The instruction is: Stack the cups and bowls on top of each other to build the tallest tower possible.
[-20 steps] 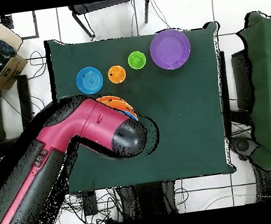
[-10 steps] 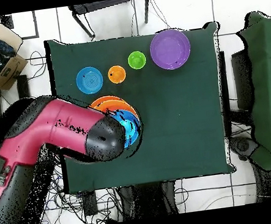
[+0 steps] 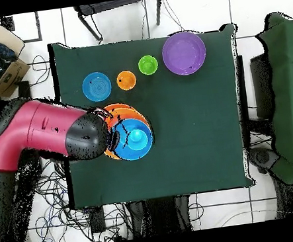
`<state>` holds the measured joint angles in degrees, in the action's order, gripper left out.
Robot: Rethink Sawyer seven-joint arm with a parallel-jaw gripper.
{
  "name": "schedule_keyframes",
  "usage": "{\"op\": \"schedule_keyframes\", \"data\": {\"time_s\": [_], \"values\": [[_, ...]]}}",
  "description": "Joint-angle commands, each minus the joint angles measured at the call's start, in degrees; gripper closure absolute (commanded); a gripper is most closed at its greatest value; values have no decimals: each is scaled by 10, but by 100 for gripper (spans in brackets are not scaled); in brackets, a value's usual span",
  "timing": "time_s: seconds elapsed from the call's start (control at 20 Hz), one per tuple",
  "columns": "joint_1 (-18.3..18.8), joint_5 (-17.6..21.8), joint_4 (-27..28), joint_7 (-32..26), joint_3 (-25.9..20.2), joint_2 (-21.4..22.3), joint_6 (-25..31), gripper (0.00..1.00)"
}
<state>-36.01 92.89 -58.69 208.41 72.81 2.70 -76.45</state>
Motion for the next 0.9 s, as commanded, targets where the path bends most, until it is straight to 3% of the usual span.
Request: {"op": "schedule_keyframes", "data": {"time_s": [0.05,0.35,0.7,0.9], "values": [[3,-54,56,43,-82,-77,135,0],[-2,-64,65,15,-76,-113,194,0],[4,-79,77,83,-75,-143,212,0],[12,-121,86,63,-87,-143,257,0]]}}
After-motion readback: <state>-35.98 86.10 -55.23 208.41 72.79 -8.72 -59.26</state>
